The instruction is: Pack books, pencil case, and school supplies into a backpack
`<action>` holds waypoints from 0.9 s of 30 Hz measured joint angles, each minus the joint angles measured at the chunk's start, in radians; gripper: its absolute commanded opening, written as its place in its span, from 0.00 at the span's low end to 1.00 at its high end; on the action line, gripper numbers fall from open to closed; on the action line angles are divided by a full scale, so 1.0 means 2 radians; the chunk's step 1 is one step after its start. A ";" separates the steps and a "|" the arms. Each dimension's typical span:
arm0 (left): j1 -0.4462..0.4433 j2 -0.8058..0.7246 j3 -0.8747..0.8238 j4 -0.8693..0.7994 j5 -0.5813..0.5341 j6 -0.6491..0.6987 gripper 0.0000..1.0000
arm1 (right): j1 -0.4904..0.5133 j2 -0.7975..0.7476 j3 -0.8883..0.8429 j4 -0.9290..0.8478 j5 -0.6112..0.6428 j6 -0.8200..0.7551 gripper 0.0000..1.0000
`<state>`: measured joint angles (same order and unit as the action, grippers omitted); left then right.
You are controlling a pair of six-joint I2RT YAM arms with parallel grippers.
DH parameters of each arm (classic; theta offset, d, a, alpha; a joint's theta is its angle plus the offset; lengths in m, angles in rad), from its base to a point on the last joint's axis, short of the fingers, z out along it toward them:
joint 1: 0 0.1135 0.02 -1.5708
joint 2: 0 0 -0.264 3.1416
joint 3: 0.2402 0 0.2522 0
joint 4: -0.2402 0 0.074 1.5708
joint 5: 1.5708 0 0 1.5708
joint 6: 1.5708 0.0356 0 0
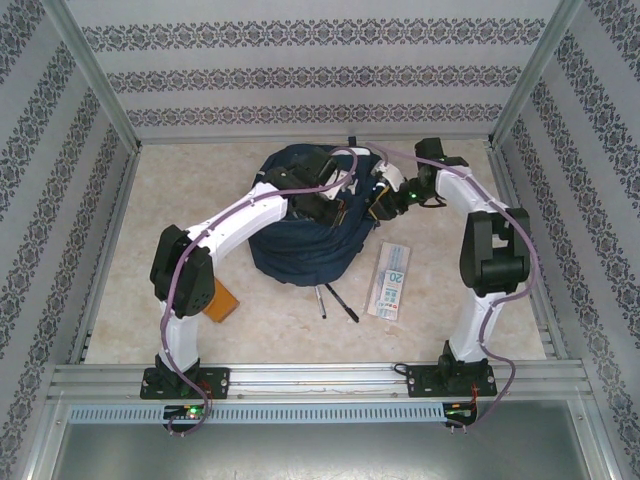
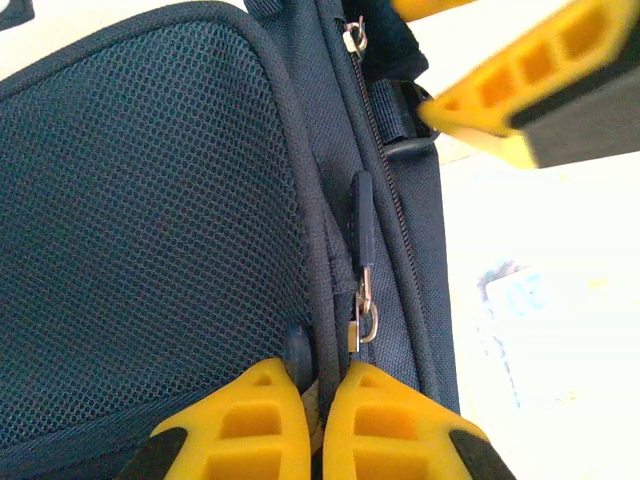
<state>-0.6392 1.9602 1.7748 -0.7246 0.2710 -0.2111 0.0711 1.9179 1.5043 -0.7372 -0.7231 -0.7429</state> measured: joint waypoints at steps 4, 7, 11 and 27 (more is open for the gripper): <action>0.005 -0.004 -0.003 0.005 0.013 0.001 0.00 | -0.008 -0.029 -0.003 -0.009 0.000 -0.038 0.54; 0.006 -0.006 -0.011 0.012 0.022 0.001 0.00 | -0.008 -0.032 -0.003 -0.010 0.000 -0.060 0.54; 0.006 -0.006 -0.014 0.019 0.034 0.001 0.00 | -0.003 -0.018 -0.001 -0.017 -0.002 -0.081 0.53; 0.009 -0.019 -0.034 0.038 0.047 -0.009 0.00 | 0.012 -0.022 -0.031 -0.020 -0.050 -0.115 0.00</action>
<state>-0.6212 1.9228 1.7069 -0.6479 0.3649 -0.2295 0.0948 1.8744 1.4414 -0.7780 -0.8234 -0.9722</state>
